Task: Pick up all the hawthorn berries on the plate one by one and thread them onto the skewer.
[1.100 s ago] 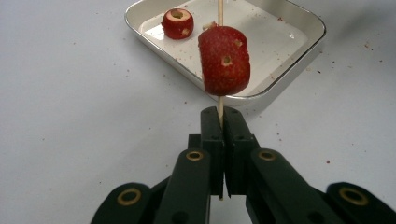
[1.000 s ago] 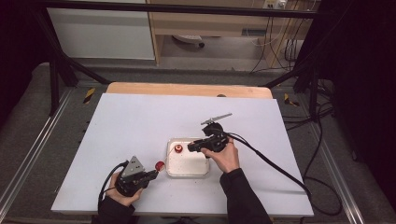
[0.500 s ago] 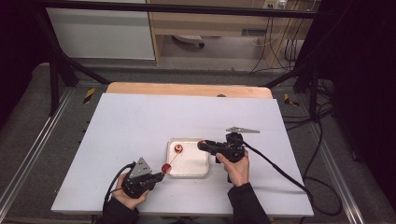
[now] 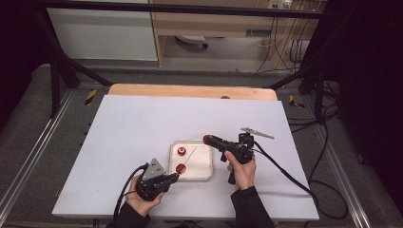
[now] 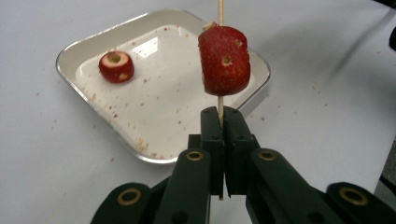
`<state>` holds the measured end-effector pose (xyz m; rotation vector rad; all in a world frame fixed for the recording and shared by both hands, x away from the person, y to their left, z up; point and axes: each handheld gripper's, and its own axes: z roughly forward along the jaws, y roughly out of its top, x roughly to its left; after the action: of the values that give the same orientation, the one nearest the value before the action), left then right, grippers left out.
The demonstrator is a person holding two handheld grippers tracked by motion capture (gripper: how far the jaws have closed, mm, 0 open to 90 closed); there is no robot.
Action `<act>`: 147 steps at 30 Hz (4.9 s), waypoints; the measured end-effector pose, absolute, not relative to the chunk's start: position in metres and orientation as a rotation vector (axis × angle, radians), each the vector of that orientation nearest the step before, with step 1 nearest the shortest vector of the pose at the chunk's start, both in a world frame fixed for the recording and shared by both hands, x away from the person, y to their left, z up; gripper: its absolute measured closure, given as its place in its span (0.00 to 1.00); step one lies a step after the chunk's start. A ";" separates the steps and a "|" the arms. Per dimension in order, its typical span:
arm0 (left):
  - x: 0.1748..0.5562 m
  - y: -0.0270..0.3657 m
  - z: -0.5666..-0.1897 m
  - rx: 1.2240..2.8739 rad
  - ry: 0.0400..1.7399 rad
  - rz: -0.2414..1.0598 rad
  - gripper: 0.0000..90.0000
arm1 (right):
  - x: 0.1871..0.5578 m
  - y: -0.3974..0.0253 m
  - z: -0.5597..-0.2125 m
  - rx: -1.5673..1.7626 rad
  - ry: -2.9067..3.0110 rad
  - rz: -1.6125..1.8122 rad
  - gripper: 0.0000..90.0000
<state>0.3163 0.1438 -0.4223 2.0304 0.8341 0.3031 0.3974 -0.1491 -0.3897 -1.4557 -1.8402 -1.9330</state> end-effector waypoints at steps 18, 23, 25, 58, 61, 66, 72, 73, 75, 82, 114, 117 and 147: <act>0.323 0.113 -0.418 1.932 0.872 0.260 0.98 | 0.398 -0.149 -0.384 -1.494 -1.641 -2.097 0.69; 0.324 0.110 -0.418 1.899 0.888 0.260 0.98 | 0.398 -0.147 -0.384 -1.498 -1.619 -2.127 0.69; 0.324 0.110 -0.418 1.890 0.897 0.257 0.98 | 0.398 -0.147 -0.385 -1.496 -1.612 -2.137 0.69; 0.322 0.120 -0.419 1.883 0.905 0.268 0.98 | 0.397 -0.148 -0.386 -1.449 -1.723 -2.145 0.69; 0.321 0.117 -0.418 1.894 0.897 0.258 0.98 | 0.397 -0.148 -0.387 -1.443 -1.754 -2.135 0.69; 0.322 0.113 -0.419 1.918 0.898 0.240 0.98 | 0.397 -0.149 -0.388 -1.432 -1.812 -2.134 0.69; 0.323 0.112 -0.420 1.927 0.909 0.223 0.98 | 0.397 -0.148 -0.390 -1.426 -1.874 -2.124 0.69; 0.323 0.112 -0.420 1.927 0.909 0.223 0.98 | 0.397 -0.148 -0.390 -1.424 -1.887 -2.124 0.69; 0.323 0.112 -0.420 1.925 0.918 0.215 0.98 | 0.396 -0.148 -0.390 -1.424 -1.901 -2.117 0.69; 0.325 0.111 -0.420 1.936 0.940 0.189 0.98 | 0.397 -0.147 -0.391 -1.404 -1.963 -2.108 0.69; 0.334 0.090 -0.414 1.906 1.086 0.138 0.98 | 0.384 -0.137 -0.403 -1.341 -2.285 -2.080 0.70; 0.335 0.089 -0.416 1.904 1.088 0.131 0.98 | 0.382 -0.136 -0.404 -1.353 -2.306 -2.068 0.70; 0.341 0.090 -0.426 1.941 1.024 0.163 0.98 | 0.372 -0.130 -0.417 -1.332 -2.335 -1.967 0.70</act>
<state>0.3410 0.0897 -0.4256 1.9409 1.0236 0.1634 0.3717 -0.1303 -0.4166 -1.3319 -2.3349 -1.9671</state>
